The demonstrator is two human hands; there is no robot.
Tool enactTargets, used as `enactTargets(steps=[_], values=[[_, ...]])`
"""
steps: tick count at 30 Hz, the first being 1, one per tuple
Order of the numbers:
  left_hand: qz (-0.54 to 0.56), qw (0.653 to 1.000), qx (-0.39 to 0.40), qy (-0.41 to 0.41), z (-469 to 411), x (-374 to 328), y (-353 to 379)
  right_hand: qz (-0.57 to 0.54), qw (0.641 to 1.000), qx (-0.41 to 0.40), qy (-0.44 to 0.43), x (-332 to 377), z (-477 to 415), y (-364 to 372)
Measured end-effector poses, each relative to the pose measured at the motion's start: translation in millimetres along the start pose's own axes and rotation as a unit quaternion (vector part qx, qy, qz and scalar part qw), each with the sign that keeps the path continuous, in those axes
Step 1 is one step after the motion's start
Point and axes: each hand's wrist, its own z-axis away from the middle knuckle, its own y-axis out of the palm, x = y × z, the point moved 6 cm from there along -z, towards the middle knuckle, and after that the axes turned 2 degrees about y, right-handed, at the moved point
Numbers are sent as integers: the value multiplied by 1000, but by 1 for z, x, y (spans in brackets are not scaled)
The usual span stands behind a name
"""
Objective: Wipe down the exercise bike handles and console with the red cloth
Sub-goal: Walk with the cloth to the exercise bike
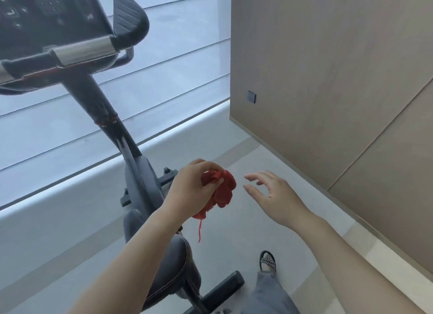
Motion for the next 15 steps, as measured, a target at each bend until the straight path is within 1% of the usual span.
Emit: enactTargets(steps=[3,9,15], values=[[-31,999,-33,4,-48,-6,2,2,999,1,-42,-1,-56,-26],[-47,989,-136,-33,-139,-20,-12,21,992,31,-118,-1,-162,-87],[-64,976,-204,-36,-190,-42,-42,11,979,45,-199,32,-231,-119]])
